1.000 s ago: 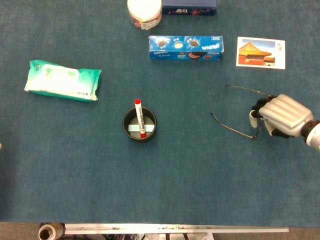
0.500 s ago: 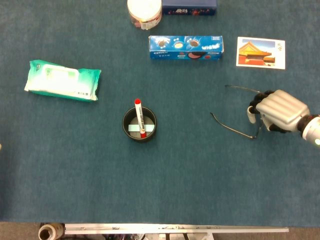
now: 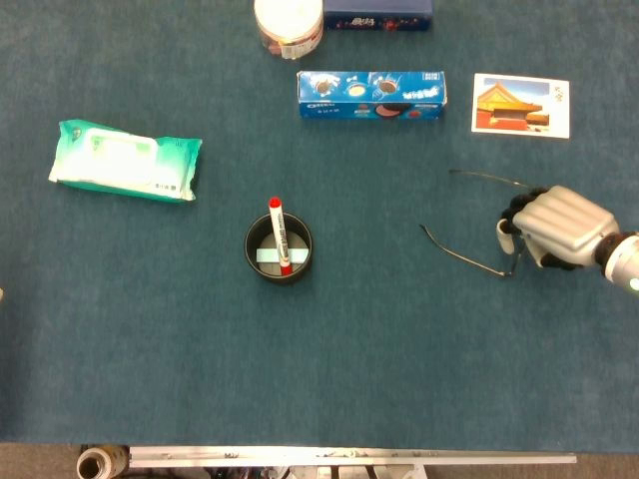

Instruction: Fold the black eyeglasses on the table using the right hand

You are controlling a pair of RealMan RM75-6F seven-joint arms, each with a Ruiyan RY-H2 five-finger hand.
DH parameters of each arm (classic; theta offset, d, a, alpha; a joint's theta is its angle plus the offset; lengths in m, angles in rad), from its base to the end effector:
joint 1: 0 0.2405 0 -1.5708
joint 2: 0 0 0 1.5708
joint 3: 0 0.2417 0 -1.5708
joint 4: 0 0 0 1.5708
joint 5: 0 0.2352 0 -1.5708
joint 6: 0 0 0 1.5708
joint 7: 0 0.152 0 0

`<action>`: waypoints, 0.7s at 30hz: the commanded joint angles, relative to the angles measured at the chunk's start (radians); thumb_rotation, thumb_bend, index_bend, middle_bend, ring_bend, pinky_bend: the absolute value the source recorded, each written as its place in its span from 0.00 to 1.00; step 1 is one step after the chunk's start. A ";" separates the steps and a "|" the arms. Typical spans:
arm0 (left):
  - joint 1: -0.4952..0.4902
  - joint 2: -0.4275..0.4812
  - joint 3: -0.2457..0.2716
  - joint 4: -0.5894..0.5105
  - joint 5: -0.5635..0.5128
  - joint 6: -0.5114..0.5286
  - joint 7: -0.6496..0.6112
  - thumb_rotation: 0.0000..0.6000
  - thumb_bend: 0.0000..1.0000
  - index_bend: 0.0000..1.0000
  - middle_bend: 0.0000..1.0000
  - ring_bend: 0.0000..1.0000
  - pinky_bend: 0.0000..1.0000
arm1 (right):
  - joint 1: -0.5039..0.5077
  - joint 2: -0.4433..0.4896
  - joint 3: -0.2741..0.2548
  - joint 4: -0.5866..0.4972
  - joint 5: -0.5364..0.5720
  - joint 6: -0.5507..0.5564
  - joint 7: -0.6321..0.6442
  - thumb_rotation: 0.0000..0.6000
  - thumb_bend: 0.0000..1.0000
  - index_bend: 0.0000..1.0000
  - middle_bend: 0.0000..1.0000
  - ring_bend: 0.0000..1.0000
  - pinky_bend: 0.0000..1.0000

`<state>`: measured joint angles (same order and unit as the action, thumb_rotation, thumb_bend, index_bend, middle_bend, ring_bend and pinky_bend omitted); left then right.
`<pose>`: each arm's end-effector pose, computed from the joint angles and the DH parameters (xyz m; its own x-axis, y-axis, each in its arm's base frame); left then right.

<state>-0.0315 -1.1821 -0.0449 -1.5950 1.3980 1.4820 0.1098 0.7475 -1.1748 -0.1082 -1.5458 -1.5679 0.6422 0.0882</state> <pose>-0.3288 0.1706 0.1155 0.4427 0.0471 0.8954 0.8850 0.1372 -0.4448 -0.2375 -0.2911 0.0009 0.6758 -0.5426 0.4988 -0.7318 -0.5747 0.3663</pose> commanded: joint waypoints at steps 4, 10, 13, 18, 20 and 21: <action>0.000 -0.002 0.000 0.000 -0.001 -0.002 0.001 1.00 0.04 0.45 0.38 0.31 0.51 | -0.003 0.011 -0.012 -0.011 0.007 -0.007 -0.003 1.00 1.00 0.46 0.37 0.22 0.25; -0.002 -0.004 -0.001 0.001 -0.002 -0.005 0.002 1.00 0.04 0.45 0.38 0.31 0.51 | -0.008 0.045 -0.022 -0.049 0.024 -0.014 -0.022 1.00 1.00 0.46 0.37 0.22 0.26; -0.002 -0.005 -0.001 -0.001 0.000 -0.003 0.004 1.00 0.04 0.45 0.38 0.31 0.51 | -0.013 0.066 -0.029 -0.075 0.037 -0.019 -0.039 1.00 1.00 0.46 0.38 0.22 0.26; -0.005 -0.009 -0.001 -0.003 0.004 -0.005 0.007 1.00 0.04 0.45 0.38 0.31 0.51 | -0.026 0.100 -0.044 -0.118 0.058 -0.023 -0.069 1.00 1.00 0.46 0.39 0.22 0.27; -0.006 -0.010 0.000 -0.005 0.006 -0.005 0.010 1.00 0.04 0.45 0.38 0.31 0.51 | -0.030 0.115 -0.051 -0.136 0.066 -0.030 -0.080 1.00 1.00 0.46 0.40 0.22 0.28; -0.006 -0.011 0.000 -0.005 0.006 -0.005 0.011 1.00 0.04 0.45 0.38 0.31 0.51 | -0.031 0.122 -0.055 -0.143 0.070 -0.033 -0.086 1.00 1.00 0.46 0.41 0.22 0.29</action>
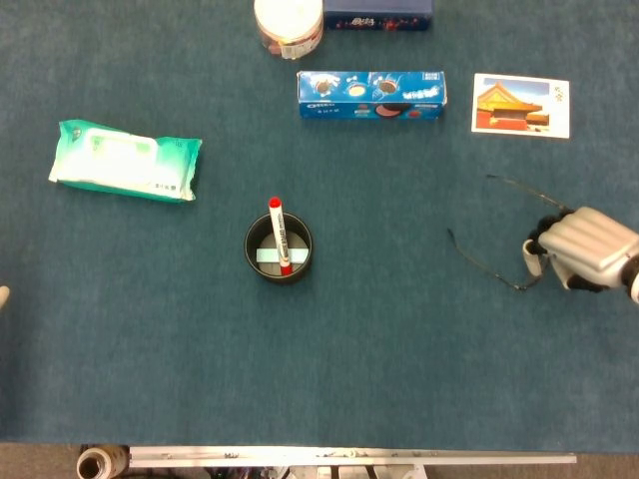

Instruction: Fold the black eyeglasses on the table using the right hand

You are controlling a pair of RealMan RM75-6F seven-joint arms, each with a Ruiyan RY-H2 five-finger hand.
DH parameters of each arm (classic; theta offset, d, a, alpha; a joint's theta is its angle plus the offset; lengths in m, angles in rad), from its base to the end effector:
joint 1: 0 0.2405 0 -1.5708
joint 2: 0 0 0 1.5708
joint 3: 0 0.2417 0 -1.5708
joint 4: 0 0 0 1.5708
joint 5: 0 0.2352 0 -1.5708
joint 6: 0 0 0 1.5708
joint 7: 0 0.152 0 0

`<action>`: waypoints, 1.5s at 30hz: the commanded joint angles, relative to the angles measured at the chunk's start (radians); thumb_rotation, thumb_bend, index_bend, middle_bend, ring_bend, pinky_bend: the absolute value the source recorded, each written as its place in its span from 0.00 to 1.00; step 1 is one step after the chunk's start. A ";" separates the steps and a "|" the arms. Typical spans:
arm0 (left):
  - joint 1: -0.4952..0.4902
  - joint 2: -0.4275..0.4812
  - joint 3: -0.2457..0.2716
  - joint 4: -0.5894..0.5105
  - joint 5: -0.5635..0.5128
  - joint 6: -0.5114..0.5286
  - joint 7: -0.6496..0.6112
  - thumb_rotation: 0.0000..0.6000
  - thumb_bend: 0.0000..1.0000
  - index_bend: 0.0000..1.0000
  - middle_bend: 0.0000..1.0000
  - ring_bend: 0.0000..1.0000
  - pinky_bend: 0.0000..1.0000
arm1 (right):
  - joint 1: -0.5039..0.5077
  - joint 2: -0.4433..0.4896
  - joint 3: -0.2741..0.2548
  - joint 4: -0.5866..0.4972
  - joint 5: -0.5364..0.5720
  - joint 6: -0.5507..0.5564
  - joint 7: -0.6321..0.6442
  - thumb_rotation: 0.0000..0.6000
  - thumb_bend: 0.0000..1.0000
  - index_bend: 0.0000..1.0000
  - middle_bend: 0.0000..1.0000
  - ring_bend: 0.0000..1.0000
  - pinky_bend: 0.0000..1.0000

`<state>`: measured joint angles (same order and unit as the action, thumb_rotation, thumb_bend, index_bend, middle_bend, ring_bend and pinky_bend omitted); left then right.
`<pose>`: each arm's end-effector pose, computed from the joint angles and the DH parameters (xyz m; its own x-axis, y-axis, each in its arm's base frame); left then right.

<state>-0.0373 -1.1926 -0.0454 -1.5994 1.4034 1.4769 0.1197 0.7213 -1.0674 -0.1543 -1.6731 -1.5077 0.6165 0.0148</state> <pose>-0.3249 0.1726 0.1106 0.4383 0.0503 0.8974 0.8887 0.1253 -0.4410 -0.2506 -0.2625 0.0205 0.6643 -0.6022 0.4427 -0.7474 -0.5359 0.3927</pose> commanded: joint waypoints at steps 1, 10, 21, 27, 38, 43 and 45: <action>-0.002 -0.002 -0.001 -0.001 0.002 -0.001 0.003 1.00 0.04 0.45 0.38 0.31 0.51 | -0.007 0.024 -0.013 -0.026 0.015 -0.011 -0.020 1.00 1.00 0.46 0.41 0.23 0.30; -0.009 -0.010 -0.001 -0.005 0.007 -0.005 0.010 1.00 0.04 0.45 0.38 0.31 0.51 | -0.030 0.075 -0.041 -0.089 0.061 -0.028 -0.084 1.00 1.00 0.46 0.42 0.23 0.31; -0.008 -0.009 0.000 -0.011 0.005 -0.004 0.012 1.00 0.04 0.45 0.38 0.31 0.51 | -0.048 0.076 -0.034 -0.100 0.087 -0.021 -0.114 1.00 1.00 0.46 0.42 0.23 0.31; -0.008 -0.007 0.000 -0.010 0.002 -0.005 0.010 1.00 0.04 0.45 0.38 0.31 0.51 | -0.051 0.068 -0.027 -0.091 0.091 -0.023 -0.110 1.00 1.00 0.46 0.42 0.23 0.31; -0.009 -0.003 0.000 -0.014 0.002 -0.007 0.009 1.00 0.04 0.45 0.38 0.31 0.52 | -0.062 0.066 -0.018 -0.088 0.086 -0.013 -0.102 1.00 1.00 0.46 0.42 0.23 0.32; -0.010 0.000 -0.001 -0.023 0.005 -0.005 0.016 1.00 0.04 0.45 0.38 0.31 0.51 | -0.079 0.080 -0.010 -0.095 0.081 0.025 -0.096 1.00 1.00 0.46 0.42 0.23 0.32; -0.011 0.002 -0.001 -0.026 0.005 -0.005 0.019 1.00 0.04 0.45 0.38 0.31 0.51 | -0.087 0.088 -0.006 -0.099 0.077 0.043 -0.094 1.00 1.00 0.46 0.42 0.23 0.32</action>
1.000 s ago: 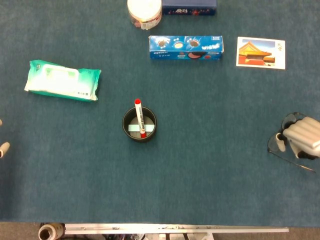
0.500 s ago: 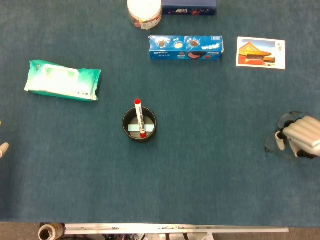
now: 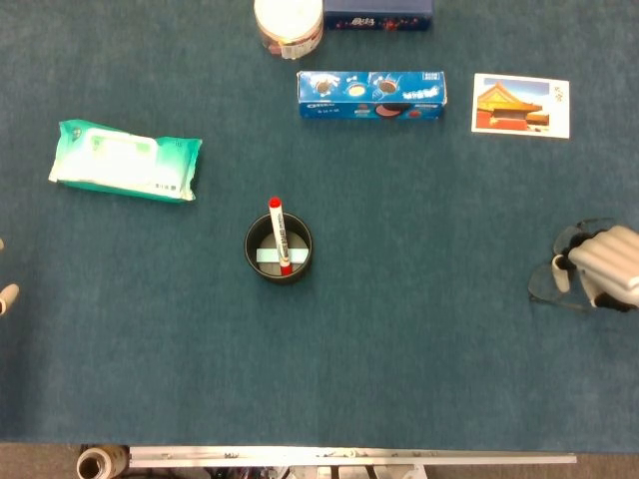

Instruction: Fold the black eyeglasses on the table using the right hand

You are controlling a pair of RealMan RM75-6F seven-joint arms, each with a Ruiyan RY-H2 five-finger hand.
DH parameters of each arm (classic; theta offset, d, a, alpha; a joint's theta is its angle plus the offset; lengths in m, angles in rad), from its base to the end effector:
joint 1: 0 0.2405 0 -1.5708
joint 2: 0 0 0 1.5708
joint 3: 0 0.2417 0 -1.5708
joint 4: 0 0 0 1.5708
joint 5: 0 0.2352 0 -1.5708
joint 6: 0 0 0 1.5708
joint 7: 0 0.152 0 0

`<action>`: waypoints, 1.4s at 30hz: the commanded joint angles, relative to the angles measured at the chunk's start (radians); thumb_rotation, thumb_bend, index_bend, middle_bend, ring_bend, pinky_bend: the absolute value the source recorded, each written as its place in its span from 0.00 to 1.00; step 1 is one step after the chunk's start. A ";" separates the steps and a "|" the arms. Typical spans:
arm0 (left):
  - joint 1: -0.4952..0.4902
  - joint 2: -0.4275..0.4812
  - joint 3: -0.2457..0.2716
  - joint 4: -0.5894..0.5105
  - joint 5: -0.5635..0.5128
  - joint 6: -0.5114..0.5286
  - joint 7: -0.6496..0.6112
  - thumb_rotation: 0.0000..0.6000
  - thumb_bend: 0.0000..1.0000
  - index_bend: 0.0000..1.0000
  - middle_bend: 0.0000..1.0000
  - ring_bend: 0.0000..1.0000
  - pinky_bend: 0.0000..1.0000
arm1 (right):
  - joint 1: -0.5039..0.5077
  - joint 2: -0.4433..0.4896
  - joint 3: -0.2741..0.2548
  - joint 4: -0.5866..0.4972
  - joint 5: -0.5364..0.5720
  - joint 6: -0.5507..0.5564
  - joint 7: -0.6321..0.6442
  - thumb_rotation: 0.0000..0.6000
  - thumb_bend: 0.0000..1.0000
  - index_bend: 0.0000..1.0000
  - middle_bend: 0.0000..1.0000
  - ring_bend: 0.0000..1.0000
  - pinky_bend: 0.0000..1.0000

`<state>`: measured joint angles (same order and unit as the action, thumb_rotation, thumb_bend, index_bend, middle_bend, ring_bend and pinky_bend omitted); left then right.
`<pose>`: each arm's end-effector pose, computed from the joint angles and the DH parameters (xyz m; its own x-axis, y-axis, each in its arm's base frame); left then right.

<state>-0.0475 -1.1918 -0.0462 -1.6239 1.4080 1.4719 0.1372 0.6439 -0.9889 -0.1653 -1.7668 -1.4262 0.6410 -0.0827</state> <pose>-0.3172 0.1760 0.1074 0.4330 0.0523 0.8999 0.8933 0.1087 -0.4362 -0.2646 -0.2370 0.0391 0.6254 -0.6390 0.4478 -0.7770 -0.4570 0.4329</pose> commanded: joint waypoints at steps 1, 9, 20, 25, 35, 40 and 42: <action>-0.001 0.002 0.000 -0.007 0.002 0.001 0.005 1.00 0.04 0.45 0.38 0.31 0.51 | -0.013 0.014 0.008 -0.009 -0.007 0.029 0.004 1.00 1.00 0.46 0.42 0.23 0.32; -0.003 0.007 -0.002 -0.019 0.004 0.004 0.017 1.00 0.04 0.45 0.38 0.31 0.51 | -0.049 0.070 0.034 -0.054 -0.036 0.133 0.011 1.00 1.00 0.46 0.42 0.23 0.32; -0.001 0.017 -0.003 -0.038 0.004 0.014 0.031 1.00 0.04 0.45 0.38 0.31 0.51 | -0.099 0.032 0.083 -0.037 -0.160 0.311 0.086 1.00 0.95 0.45 0.43 0.23 0.33; 0.001 0.020 -0.002 -0.041 0.001 0.015 0.033 1.00 0.04 0.45 0.38 0.31 0.51 | -0.117 -0.017 0.092 0.011 -0.235 0.393 0.139 1.00 0.68 0.35 0.41 0.23 0.33; 0.000 0.023 -0.004 -0.043 0.001 0.015 0.033 1.00 0.04 0.45 0.38 0.31 0.51 | -0.126 -0.071 0.092 0.078 -0.334 0.484 0.222 1.00 0.31 0.16 0.33 0.22 0.33; 0.000 0.025 -0.005 -0.047 -0.005 0.014 0.034 1.00 0.04 0.45 0.38 0.31 0.51 | -0.121 -0.099 0.074 0.105 -0.403 0.522 0.278 1.00 0.23 0.14 0.32 0.21 0.33; 0.000 0.026 -0.006 -0.049 -0.006 0.015 0.036 1.00 0.04 0.45 0.38 0.31 0.51 | -0.119 -0.107 0.067 0.113 -0.429 0.538 0.298 1.00 0.23 0.14 0.32 0.21 0.33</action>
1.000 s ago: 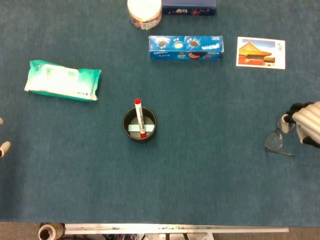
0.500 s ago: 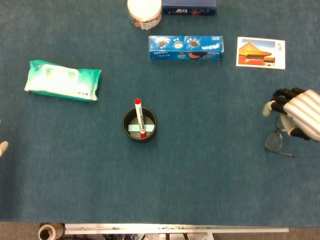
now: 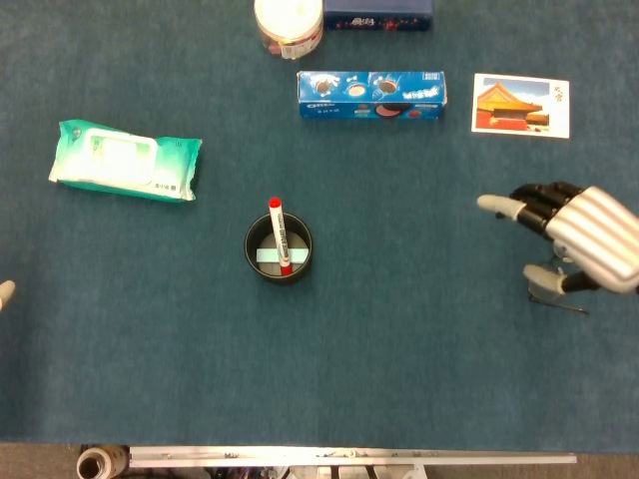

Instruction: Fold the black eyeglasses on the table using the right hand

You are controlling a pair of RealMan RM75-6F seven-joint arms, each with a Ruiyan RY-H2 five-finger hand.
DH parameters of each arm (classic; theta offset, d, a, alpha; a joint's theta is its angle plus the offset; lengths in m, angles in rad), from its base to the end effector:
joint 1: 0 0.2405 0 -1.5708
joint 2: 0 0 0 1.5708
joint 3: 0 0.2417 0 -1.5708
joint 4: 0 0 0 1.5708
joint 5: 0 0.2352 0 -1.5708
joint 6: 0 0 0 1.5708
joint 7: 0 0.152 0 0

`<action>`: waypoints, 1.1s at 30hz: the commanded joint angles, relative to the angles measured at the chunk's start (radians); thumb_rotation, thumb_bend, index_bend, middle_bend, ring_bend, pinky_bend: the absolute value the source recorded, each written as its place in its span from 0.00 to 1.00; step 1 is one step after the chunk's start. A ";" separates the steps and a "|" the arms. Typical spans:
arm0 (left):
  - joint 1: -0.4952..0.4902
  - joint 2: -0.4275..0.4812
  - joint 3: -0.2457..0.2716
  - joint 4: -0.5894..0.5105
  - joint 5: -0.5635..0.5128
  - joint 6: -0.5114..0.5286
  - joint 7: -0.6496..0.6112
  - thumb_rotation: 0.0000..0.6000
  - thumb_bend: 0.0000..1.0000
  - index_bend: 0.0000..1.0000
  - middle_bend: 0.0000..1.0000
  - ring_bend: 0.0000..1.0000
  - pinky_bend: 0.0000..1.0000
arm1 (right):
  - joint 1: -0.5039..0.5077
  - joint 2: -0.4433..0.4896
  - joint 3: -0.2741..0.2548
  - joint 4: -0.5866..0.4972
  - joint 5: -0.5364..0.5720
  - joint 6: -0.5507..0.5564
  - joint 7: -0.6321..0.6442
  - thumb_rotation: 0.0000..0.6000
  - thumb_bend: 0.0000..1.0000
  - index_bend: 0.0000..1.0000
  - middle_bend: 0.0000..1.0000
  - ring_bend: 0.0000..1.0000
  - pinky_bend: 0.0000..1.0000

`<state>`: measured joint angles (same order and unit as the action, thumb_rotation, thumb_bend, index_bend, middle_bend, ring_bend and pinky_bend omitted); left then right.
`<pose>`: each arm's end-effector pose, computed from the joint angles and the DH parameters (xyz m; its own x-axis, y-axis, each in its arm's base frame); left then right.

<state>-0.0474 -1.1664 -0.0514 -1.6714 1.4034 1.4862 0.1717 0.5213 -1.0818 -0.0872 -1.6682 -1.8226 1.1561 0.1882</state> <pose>-0.3093 0.1768 0.1138 0.4452 0.0384 0.8946 0.8878 0.1115 -0.4466 -0.2055 -0.2435 0.0574 0.4665 -0.3150 0.8265 -0.7662 -0.6108 0.1997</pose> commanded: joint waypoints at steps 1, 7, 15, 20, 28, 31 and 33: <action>0.000 0.002 -0.001 -0.002 -0.002 0.001 0.002 1.00 0.04 0.45 0.38 0.31 0.51 | 0.005 -0.017 -0.015 0.017 -0.044 0.029 0.035 1.00 0.23 0.14 0.32 0.21 0.33; 0.000 0.003 -0.002 -0.012 -0.003 0.004 0.014 1.00 0.04 0.45 0.38 0.31 0.51 | 0.014 -0.014 -0.047 0.027 -0.102 0.046 0.066 1.00 0.21 0.14 0.32 0.21 0.33; -0.007 0.000 -0.007 -0.035 -0.005 0.004 0.050 1.00 0.04 0.45 0.38 0.31 0.51 | -0.008 -0.025 -0.089 0.065 -0.155 0.088 0.052 1.00 0.22 0.14 0.32 0.21 0.33; -0.008 -0.002 -0.009 -0.046 -0.008 0.007 0.064 1.00 0.04 0.45 0.38 0.31 0.51 | -0.031 -0.059 -0.102 0.123 -0.173 0.137 0.064 1.00 0.27 0.14 0.32 0.21 0.33; -0.006 0.001 -0.010 -0.063 -0.011 0.015 0.082 1.00 0.04 0.45 0.38 0.31 0.51 | -0.040 -0.111 -0.111 0.204 -0.183 0.166 0.087 1.00 0.28 0.14 0.32 0.21 0.33; -0.006 -0.001 -0.009 -0.063 -0.015 0.014 0.086 1.00 0.04 0.45 0.38 0.31 0.51 | -0.035 -0.121 -0.118 0.219 -0.185 0.161 0.098 1.00 0.28 0.14 0.32 0.21 0.33; -0.006 -0.004 -0.009 -0.062 -0.018 0.013 0.085 1.00 0.04 0.45 0.38 0.31 0.51 | -0.031 -0.122 -0.122 0.220 -0.190 0.160 0.102 1.00 0.28 0.14 0.32 0.21 0.33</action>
<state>-0.0533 -1.1699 -0.0606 -1.7332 1.3857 1.4994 0.2572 0.4892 -1.2035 -0.2080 -1.4486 -2.0114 1.3166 0.2888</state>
